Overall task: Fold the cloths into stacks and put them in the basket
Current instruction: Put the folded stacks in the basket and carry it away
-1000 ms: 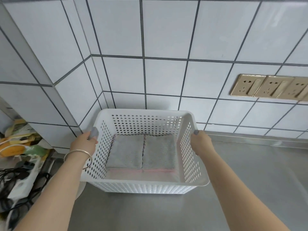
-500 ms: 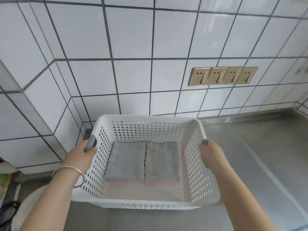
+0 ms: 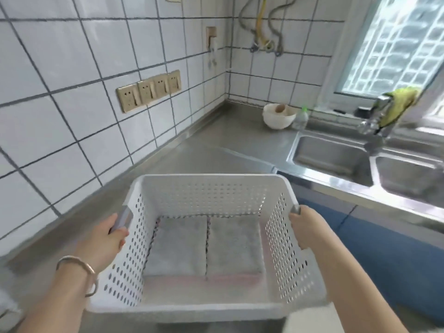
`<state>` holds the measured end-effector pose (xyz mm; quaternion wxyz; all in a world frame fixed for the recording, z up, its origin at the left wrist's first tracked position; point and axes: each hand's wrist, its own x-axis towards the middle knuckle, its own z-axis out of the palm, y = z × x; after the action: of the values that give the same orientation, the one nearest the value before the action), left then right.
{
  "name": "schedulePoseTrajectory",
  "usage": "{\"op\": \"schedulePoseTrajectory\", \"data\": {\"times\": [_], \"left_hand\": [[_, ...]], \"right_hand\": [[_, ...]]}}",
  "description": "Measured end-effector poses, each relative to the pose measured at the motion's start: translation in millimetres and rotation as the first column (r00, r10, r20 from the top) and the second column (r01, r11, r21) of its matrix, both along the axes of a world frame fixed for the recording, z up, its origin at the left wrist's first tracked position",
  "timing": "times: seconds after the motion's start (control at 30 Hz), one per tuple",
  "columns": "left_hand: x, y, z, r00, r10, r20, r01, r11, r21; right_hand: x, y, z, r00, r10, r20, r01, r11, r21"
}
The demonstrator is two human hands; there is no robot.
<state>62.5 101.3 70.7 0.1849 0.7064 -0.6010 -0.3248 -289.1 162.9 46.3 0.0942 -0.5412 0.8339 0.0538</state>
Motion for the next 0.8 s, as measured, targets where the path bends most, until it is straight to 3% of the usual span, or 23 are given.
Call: {"op": "schedulePoseTrajectory", "data": {"times": [0.03,0.07,0.1,0.13,0.23,0.37,0.53,0.67,0.8], "left_hand": [[-14,8,-2,0.999,-0.024,-0.028,0.024,1.000,-0.014],[-25,14,-5,0.997,-0.043,-0.059,0.042,0.999,-0.013],[-40,23,-6,0.993,-0.088,-0.077,0.087,0.996,-0.021],[-50,30,-12,0.990,-0.113,-0.085,0.114,0.993,0.008],[-77,53,-28,0.971,-0.213,-0.113,0.215,0.977,0.009],[-115,71,-53,0.927,-0.370,-0.056,0.373,0.925,0.071],[-158,102,-87,0.815,-0.579,0.025,0.577,0.814,0.068],[-216,176,-43,0.700,-0.713,-0.038,0.714,0.698,0.058],[-265,235,-29,0.513,-0.858,-0.015,0.858,0.512,0.036]], "right_hand": [[-4,29,0,0.961,-0.131,0.241,0.136,0.991,-0.004],[-7,38,15,0.799,-0.325,0.506,0.379,0.925,-0.004],[-16,61,14,0.670,-0.381,0.637,0.529,0.847,-0.050],[-24,87,8,0.676,-0.384,0.629,0.562,0.820,-0.103],[-37,160,-2,0.573,-0.507,0.644,0.671,0.741,-0.014],[-50,245,-5,0.472,-0.556,0.684,0.784,0.619,-0.038],[-51,353,-11,0.316,-0.656,0.686,0.899,0.437,0.003],[-41,431,-16,0.200,-0.682,0.704,0.960,0.280,-0.001],[-9,511,-27,0.027,-0.695,0.719,0.999,0.037,-0.001]]}}
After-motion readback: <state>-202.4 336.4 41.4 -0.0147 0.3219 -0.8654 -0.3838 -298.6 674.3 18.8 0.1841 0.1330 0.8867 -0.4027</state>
